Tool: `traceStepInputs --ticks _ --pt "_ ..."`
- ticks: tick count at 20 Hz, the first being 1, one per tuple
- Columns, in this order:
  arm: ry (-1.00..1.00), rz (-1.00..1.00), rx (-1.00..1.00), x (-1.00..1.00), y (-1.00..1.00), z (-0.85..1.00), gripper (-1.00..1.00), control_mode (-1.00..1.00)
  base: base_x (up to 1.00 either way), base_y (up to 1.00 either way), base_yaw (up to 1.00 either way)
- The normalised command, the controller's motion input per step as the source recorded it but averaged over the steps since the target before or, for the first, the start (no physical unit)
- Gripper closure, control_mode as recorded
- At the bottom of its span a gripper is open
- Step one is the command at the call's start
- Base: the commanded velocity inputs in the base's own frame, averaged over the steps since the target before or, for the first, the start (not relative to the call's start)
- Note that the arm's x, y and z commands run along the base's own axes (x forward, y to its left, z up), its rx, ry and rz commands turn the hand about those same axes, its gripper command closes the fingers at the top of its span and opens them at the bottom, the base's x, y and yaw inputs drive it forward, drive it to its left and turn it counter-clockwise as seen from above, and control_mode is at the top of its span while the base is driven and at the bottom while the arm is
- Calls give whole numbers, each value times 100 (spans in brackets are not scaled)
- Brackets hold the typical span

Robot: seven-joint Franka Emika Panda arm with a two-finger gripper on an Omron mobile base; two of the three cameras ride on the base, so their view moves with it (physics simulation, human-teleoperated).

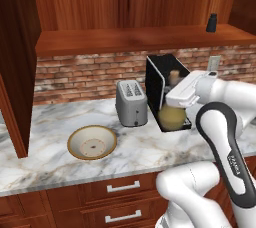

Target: Retrieve the bottle and the shaker from the cabinet and place them next to the mixing bowl on the counter. Then add garlic from the fridge to the mixing bowl.

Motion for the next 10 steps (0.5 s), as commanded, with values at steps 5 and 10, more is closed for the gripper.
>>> traceStepInputs --ticks 5,10 --pt "-18 0 0 10 21 -61 100 -100 0 0 0" --pt "-19 0 0 1 23 -55 100 -100 0 0 0"
